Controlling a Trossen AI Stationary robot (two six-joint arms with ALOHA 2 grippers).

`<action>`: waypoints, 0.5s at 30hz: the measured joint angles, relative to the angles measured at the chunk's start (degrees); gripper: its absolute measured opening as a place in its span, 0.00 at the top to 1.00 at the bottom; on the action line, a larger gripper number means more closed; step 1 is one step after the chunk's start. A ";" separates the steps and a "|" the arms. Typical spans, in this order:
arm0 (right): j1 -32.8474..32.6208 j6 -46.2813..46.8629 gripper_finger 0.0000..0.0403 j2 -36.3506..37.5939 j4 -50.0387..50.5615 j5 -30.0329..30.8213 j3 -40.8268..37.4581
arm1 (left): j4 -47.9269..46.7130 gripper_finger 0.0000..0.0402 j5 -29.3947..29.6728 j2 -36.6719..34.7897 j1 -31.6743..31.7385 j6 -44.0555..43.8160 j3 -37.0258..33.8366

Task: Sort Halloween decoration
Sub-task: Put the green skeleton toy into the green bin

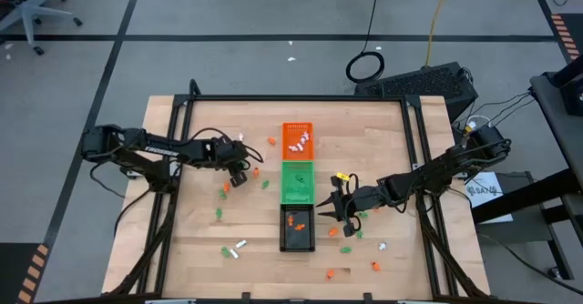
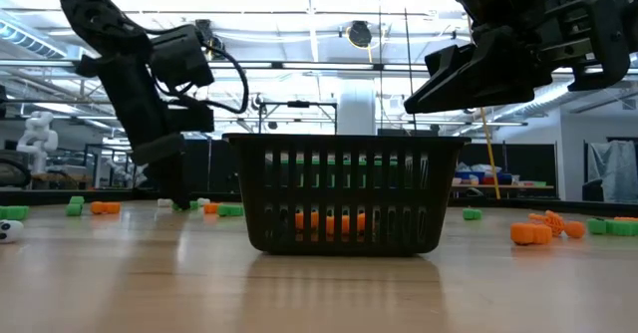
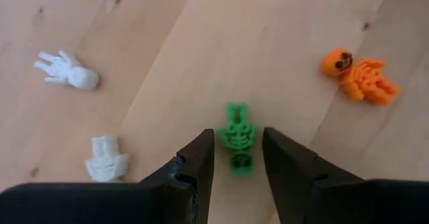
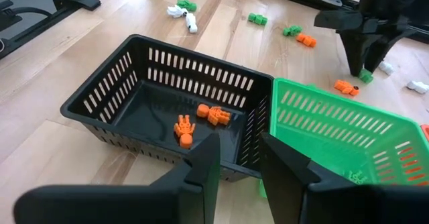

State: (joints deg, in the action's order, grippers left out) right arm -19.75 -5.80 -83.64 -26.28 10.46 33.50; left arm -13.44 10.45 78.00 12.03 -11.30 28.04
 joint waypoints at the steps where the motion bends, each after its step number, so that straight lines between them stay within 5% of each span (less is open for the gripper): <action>1: 0.00 0.00 0.78 0.00 0.00 0.00 0.00 | 0.25 0.70 -0.70 -0.06 0.00 -0.23 -0.19; 15: 0.00 0.13 0.78 0.00 0.01 0.00 0.02 | 2.69 0.74 -1.93 -0.05 -0.06 -1.58 -0.43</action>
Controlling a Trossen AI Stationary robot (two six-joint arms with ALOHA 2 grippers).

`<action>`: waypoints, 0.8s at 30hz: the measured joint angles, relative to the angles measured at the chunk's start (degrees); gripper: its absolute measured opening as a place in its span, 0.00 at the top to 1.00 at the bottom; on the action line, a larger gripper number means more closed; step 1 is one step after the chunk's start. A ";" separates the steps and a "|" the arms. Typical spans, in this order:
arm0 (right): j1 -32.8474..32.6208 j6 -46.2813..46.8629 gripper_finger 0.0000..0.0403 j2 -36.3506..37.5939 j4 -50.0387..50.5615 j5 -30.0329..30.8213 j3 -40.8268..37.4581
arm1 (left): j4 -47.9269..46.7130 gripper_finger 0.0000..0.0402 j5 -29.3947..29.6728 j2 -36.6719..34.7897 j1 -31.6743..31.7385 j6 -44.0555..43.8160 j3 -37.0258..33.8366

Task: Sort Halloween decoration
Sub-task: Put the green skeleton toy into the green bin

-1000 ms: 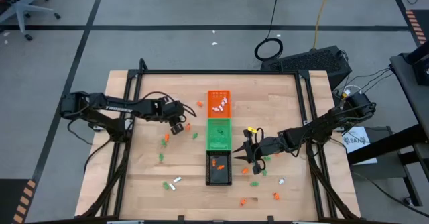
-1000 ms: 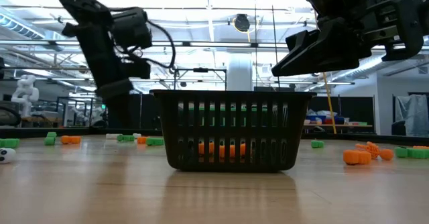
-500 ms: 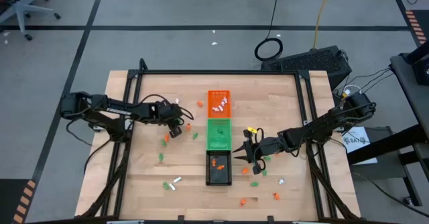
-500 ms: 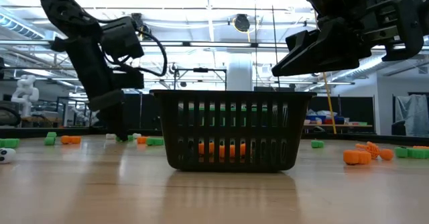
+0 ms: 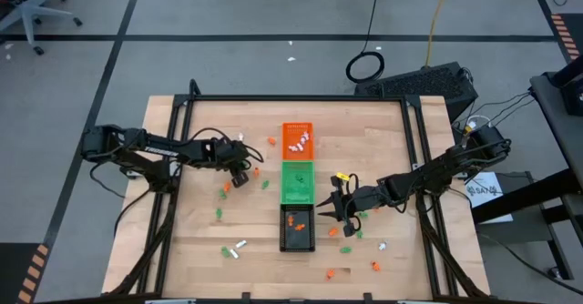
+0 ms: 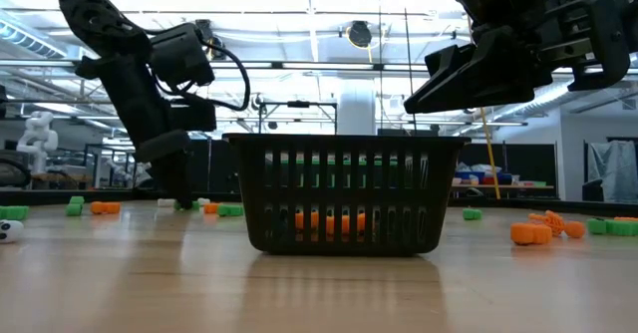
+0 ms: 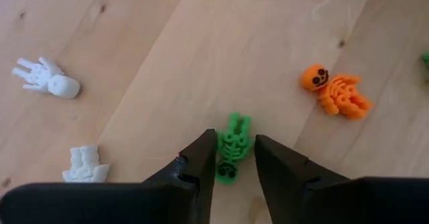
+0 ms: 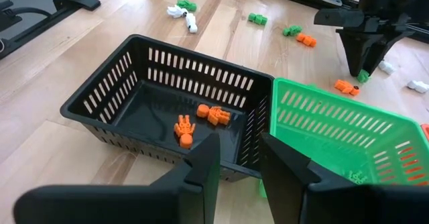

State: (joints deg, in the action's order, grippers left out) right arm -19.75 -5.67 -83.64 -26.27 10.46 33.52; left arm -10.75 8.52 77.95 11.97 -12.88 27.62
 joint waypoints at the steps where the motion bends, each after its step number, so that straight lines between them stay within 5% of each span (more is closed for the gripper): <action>1: 0.00 0.00 0.78 0.00 -0.01 0.00 0.00 | -0.03 0.77 0.04 0.01 -0.01 0.18 0.00; 8: -0.02 0.46 0.78 0.00 0.01 0.00 0.00 | 0.05 0.97 0.96 -0.04 -0.12 -0.17 0.02; 24: -1.42 3.74 0.78 11.30 10.85 4.86 0.07 | -0.74 1.00 -0.95 -0.46 -8.69 -1.71 7.13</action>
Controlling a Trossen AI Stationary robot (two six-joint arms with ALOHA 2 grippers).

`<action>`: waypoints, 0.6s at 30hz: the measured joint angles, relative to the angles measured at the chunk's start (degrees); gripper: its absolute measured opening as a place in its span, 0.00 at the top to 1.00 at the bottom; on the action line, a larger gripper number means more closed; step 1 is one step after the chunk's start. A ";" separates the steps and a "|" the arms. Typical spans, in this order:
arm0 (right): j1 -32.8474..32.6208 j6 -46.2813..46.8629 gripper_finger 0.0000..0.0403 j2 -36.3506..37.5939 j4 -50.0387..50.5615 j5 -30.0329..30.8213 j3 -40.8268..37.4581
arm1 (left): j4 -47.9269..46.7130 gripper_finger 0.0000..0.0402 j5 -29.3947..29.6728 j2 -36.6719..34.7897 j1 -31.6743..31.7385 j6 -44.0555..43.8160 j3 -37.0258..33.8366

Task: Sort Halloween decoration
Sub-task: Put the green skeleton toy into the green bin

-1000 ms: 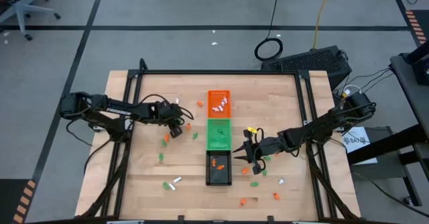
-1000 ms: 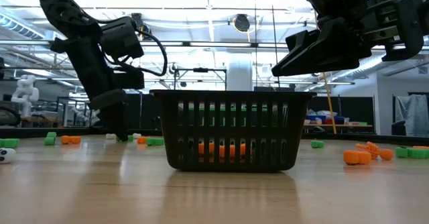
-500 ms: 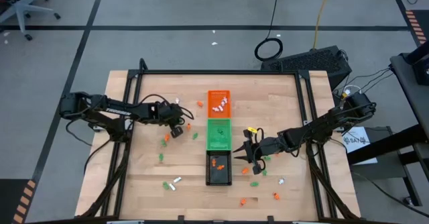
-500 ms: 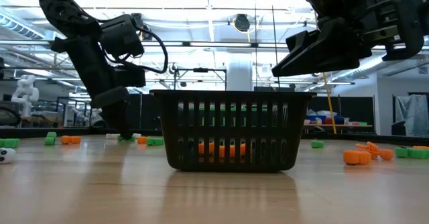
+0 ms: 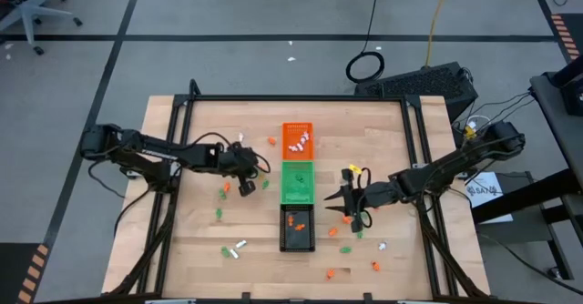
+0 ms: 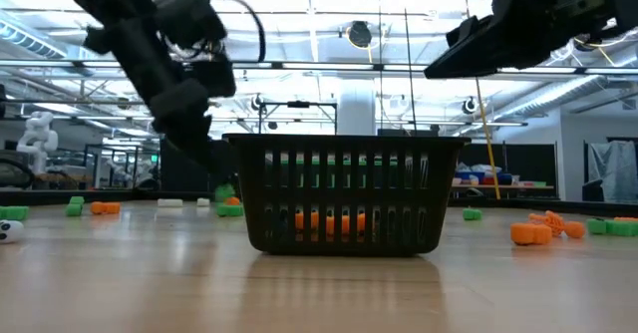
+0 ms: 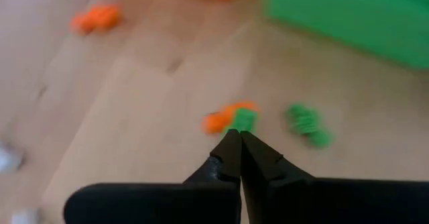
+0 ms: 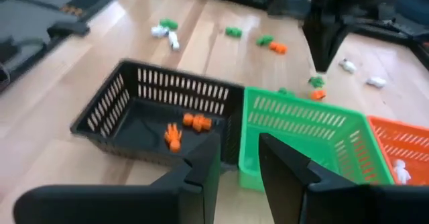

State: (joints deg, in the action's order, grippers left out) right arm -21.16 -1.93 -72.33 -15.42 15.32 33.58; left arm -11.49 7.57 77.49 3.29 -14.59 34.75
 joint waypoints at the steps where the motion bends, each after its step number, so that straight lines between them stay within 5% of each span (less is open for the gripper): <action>1: -0.02 -0.07 0.78 -0.04 0.46 -0.02 -0.02 | 0.00 1.00 -0.19 0.01 -0.91 0.31 0.80; 18: -0.07 -0.68 0.78 -1.53 0.73 -0.07 -0.04 | -0.59 0.99 5.08 -3.58 -12.42 3.06 5.92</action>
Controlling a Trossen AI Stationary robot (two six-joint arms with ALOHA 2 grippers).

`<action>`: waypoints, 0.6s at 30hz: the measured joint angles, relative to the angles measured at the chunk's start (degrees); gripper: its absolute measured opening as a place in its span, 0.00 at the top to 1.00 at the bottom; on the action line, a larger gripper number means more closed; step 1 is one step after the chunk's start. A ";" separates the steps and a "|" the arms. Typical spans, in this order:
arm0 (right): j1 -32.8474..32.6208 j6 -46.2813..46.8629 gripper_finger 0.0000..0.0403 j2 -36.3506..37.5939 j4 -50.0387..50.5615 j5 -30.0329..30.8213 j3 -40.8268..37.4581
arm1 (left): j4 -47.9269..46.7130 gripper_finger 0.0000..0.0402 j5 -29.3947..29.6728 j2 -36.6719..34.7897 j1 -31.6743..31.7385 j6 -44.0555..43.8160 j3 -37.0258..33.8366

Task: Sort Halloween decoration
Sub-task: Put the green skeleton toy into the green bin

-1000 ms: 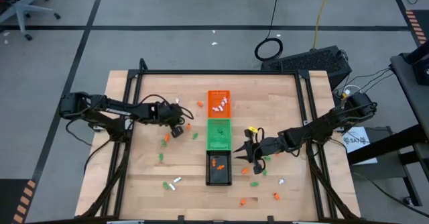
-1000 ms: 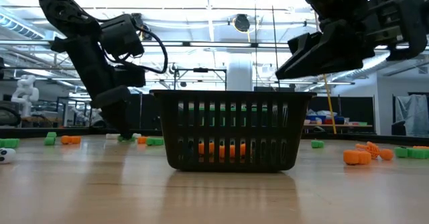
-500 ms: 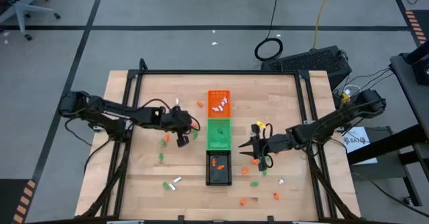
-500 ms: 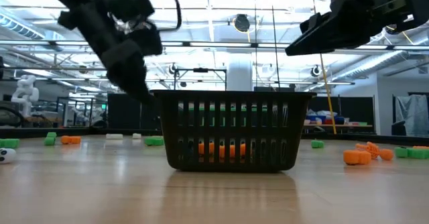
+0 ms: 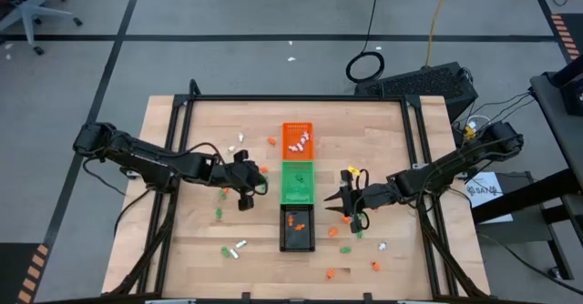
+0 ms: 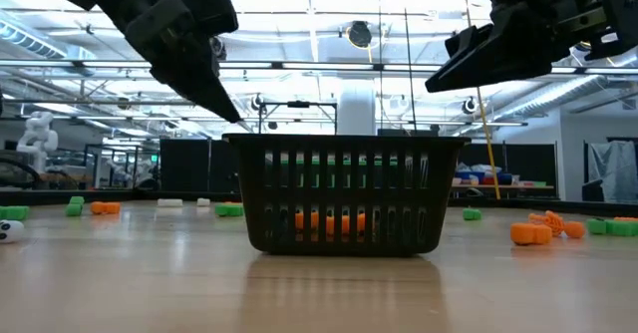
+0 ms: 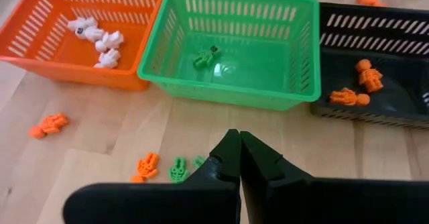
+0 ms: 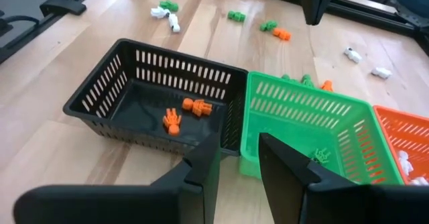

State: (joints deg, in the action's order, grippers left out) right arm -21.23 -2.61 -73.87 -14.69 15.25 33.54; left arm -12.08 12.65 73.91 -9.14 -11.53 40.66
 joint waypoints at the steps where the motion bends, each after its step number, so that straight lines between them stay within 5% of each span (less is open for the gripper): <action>1: 0.00 0.00 0.78 0.01 -0.03 0.00 0.00 | -0.12 0.99 0.38 0.00 -0.11 0.00 0.00; 7: 0.00 0.00 0.78 0.00 -0.03 0.00 0.00 | -2.87 0.99 7.07 1.78 -0.21 -0.13 -0.01; 18: 0.00 0.40 0.78 0.01 -0.01 -0.04 -0.02 | -3.16 0.91 6.98 9.89 0.07 -3.18 0.02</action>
State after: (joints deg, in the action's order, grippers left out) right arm -21.23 -2.21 -73.85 -14.70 15.20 33.52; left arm -15.24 19.63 83.80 -9.06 -14.71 40.69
